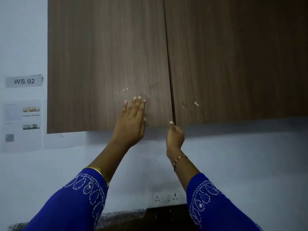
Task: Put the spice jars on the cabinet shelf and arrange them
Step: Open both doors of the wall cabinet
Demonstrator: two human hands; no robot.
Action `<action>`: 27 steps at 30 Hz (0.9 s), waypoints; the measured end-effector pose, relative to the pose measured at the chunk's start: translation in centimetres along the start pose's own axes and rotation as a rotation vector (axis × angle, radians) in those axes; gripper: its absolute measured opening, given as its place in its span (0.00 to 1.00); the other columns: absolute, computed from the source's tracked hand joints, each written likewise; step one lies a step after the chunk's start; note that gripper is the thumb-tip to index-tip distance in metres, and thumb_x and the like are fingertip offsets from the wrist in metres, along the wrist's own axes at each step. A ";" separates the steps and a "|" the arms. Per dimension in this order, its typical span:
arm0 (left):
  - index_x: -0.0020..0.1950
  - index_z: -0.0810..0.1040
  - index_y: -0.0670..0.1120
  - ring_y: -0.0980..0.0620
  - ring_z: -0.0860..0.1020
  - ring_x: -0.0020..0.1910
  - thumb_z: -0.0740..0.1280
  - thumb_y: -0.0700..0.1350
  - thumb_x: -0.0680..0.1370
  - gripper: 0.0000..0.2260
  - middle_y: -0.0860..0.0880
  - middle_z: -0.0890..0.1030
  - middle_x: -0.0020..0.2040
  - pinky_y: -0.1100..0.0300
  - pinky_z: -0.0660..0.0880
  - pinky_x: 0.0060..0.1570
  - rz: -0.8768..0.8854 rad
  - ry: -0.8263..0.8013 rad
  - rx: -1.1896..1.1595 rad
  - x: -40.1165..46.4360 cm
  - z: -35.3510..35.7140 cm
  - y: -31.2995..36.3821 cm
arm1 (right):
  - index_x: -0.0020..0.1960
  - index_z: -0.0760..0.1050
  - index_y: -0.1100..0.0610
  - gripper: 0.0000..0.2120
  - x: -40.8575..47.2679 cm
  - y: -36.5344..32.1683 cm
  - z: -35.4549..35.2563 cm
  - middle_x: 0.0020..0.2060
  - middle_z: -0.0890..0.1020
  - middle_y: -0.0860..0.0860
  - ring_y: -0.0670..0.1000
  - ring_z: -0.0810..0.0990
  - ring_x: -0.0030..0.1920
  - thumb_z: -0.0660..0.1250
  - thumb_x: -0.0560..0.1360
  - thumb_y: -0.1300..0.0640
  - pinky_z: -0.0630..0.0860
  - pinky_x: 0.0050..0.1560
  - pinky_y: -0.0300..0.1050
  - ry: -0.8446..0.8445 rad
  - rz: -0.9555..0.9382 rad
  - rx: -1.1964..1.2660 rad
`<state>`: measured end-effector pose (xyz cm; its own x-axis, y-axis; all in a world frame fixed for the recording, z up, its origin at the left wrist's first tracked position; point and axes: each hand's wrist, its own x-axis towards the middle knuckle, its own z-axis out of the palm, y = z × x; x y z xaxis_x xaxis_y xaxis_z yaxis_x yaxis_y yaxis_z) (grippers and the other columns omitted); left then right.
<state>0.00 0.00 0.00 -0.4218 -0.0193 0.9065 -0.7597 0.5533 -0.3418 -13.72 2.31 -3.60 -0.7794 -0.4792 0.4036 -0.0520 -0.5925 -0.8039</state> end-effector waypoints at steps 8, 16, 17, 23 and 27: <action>0.68 0.68 0.35 0.38 0.71 0.68 0.53 0.45 0.75 0.24 0.35 0.73 0.66 0.44 0.55 0.68 0.026 0.023 -0.009 1.6 3.4 -1.6 | 0.37 0.71 0.55 0.11 2.0 2.1 3.6 0.39 0.77 0.56 0.54 0.77 0.43 0.65 0.76 0.51 0.77 0.46 0.47 -0.075 0.257 0.318; 0.70 0.65 0.35 0.39 0.66 0.71 0.50 0.47 0.76 0.26 0.36 0.69 0.69 0.50 0.53 0.70 0.024 -0.035 -0.151 1.6 5.5 -1.6 | 0.51 0.73 0.65 0.11 2.7 2.4 3.7 0.42 0.79 0.60 0.57 0.80 0.42 0.67 0.75 0.58 0.79 0.46 0.50 -0.164 0.226 0.565; 0.71 0.64 0.36 0.40 0.65 0.72 0.50 0.48 0.76 0.26 0.36 0.68 0.70 0.52 0.52 0.71 0.011 -0.024 -0.191 1.8 5.2 -1.4 | 0.49 0.73 0.65 0.10 2.6 2.5 3.5 0.40 0.79 0.60 0.56 0.80 0.40 0.67 0.75 0.58 0.79 0.44 0.48 -0.182 0.209 0.564; 0.73 0.61 0.38 0.44 0.60 0.75 0.56 0.47 0.78 0.25 0.39 0.64 0.73 0.56 0.48 0.73 -0.094 0.091 -0.480 5.4 2.4 1.9 | 0.48 0.75 0.61 0.06 0.8 1.9 1.8 0.42 0.81 0.59 0.55 0.82 0.40 0.66 0.75 0.59 0.81 0.46 0.47 -0.262 0.096 0.566; 0.75 0.54 0.39 0.46 0.52 0.77 0.59 0.49 0.79 0.28 0.40 0.56 0.76 0.55 0.44 0.74 -0.191 0.129 -0.619 8.3 0.3 5.0 | 0.60 0.74 0.64 0.15 -1.4 0.7 0.7 0.51 0.82 0.61 0.54 0.82 0.42 0.67 0.74 0.62 0.81 0.47 0.47 -0.289 0.034 0.549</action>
<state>-7.42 2.35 5.73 -0.2164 -0.0859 0.9725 -0.3738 0.9275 -0.0012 -12.23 2.14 -4.42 -0.5704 -0.6144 0.5452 0.3584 -0.7834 -0.5078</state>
